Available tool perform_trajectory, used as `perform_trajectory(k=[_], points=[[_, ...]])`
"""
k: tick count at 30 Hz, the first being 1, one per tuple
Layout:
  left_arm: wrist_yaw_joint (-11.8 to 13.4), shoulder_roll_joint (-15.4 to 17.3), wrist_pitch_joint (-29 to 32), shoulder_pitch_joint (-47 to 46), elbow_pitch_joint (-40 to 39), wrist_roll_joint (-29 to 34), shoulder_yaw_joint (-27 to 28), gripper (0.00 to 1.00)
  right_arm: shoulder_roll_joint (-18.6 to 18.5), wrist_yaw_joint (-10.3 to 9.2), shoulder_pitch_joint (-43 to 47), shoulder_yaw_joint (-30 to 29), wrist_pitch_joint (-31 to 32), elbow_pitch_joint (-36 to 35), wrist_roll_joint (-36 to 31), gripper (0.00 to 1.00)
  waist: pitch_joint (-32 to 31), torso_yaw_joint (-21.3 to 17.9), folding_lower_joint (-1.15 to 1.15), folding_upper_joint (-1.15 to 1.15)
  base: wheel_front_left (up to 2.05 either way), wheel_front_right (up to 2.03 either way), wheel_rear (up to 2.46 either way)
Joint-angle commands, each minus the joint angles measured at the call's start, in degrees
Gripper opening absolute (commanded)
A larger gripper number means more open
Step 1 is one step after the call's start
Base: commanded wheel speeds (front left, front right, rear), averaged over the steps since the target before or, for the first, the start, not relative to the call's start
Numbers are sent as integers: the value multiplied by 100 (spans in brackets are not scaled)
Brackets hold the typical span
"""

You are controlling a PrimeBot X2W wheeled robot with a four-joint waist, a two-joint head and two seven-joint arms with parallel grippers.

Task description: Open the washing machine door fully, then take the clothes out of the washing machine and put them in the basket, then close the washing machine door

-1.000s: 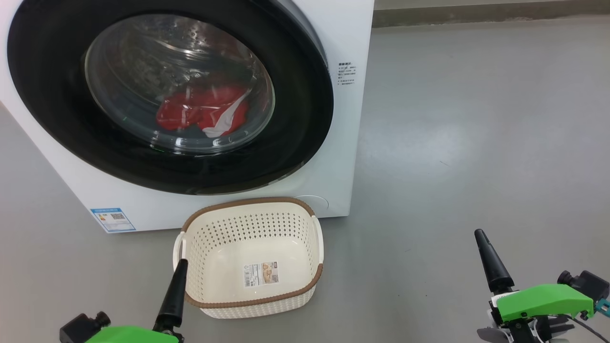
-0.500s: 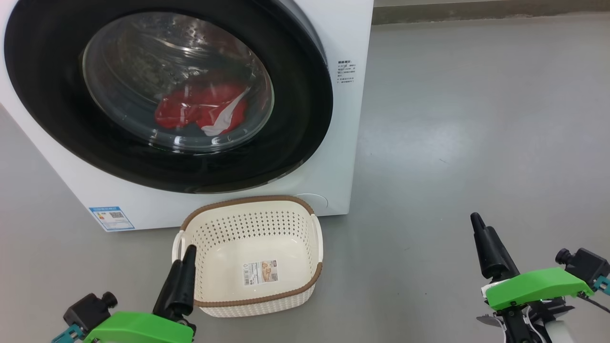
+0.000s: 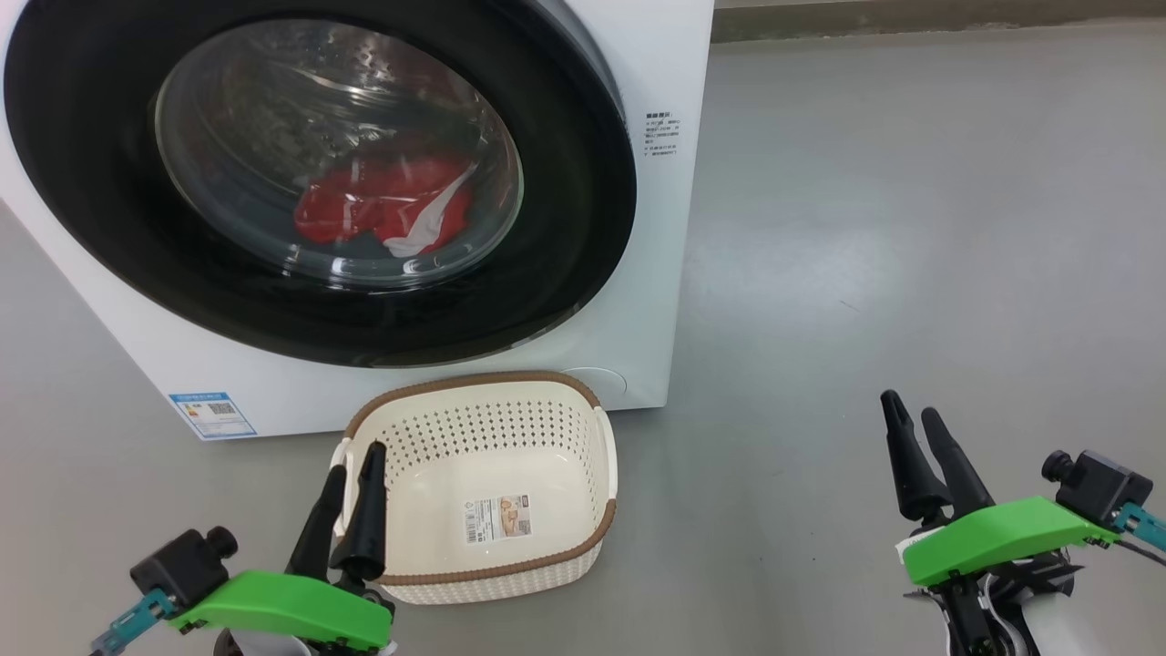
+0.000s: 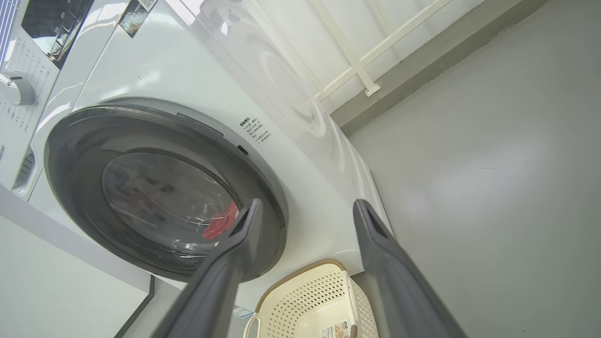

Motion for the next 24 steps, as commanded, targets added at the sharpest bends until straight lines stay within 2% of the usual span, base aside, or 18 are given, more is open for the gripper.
perform_trajectory(k=[1,24], points=[[69,100,-79,-295,-181,233,56,100,-71,2,-351,129,-90,-186,-233,100,-1,-1,0,0,0,0,0],[179,126,-469,-605,-154,1628,-188,100,-107,3,-596,411,-477,-251,-1708,100,-22,-2,0,0,0,0,0]])
